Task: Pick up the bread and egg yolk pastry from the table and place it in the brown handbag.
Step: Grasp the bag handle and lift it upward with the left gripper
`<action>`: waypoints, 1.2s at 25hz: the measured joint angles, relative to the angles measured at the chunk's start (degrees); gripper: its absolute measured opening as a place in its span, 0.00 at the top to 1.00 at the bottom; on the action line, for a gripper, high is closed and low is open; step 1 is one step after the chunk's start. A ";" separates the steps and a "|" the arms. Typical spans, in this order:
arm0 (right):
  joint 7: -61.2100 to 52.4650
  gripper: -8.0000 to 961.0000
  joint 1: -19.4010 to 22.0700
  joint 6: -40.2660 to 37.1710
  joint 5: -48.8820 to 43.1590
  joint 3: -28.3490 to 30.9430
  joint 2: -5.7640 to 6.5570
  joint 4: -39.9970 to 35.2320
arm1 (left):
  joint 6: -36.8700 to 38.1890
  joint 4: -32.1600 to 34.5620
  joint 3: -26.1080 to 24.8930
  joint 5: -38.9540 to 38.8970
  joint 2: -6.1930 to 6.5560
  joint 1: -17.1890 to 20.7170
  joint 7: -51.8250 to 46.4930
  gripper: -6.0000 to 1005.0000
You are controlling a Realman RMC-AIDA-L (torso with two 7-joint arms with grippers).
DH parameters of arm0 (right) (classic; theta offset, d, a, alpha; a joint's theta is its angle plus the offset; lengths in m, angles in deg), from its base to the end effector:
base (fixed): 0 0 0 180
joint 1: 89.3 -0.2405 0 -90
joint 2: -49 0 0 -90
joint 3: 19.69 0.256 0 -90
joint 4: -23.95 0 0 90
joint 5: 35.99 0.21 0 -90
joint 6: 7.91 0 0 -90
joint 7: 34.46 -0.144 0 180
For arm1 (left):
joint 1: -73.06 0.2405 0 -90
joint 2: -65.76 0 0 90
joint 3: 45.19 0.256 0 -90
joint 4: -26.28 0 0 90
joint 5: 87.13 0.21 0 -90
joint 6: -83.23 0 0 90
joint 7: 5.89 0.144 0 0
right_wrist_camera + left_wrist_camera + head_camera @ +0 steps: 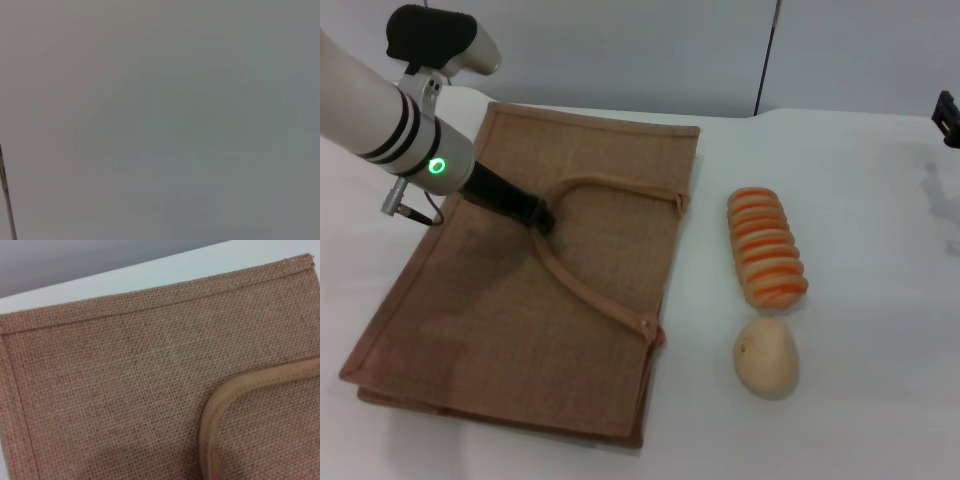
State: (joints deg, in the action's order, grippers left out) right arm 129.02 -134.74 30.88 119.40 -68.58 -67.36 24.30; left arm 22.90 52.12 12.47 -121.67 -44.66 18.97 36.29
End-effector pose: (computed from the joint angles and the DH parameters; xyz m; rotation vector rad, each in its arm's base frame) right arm 0.3109 0.4368 0.0053 -1.6029 0.7936 0.4859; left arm -0.2444 0.4452 0.0060 -2.3302 -1.2486 0.2301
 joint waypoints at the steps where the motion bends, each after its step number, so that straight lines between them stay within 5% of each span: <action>1: 0.00 0.34 -0.01 -0.03 0.00 0.01 0.00 -0.01 | 0.20 0.11 0.00 0.00 -0.01 0.00 0.14 0.64; 18: 0.00 0.34 0.04 -0.22 -0.10 -0.25 0.01 -0.09 | 0.07 2.58 -0.76 -2.28 -0.40 0.50 5.78 0.84; 21: 0.00 0.34 0.37 -0.23 -0.10 -0.25 0.06 -0.09 | -5.10 9.92 -0.73 -4.83 -1.20 2.42 6.42 0.86; 27: 0.20 0.34 0.63 -0.23 -0.21 -0.35 0.09 -0.01 | -15.72 36.12 -0.80 -8.74 -4.41 10.48 5.14 0.87; 28: 0.21 0.34 0.69 -0.23 -0.40 -0.37 0.09 -0.01 | -15.72 36.12 -0.80 -8.74 -4.41 10.48 5.14 0.87; 30: 0.18 0.34 0.98 -0.23 -1.37 -0.42 0.06 0.01 | -19.78 49.53 -0.79 -8.96 -5.50 14.03 1.55 0.87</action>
State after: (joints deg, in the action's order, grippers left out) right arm 129.20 -133.76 30.65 118.03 -69.00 -67.30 24.30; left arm 3.12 101.65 11.67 -130.63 -50.16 33.00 37.84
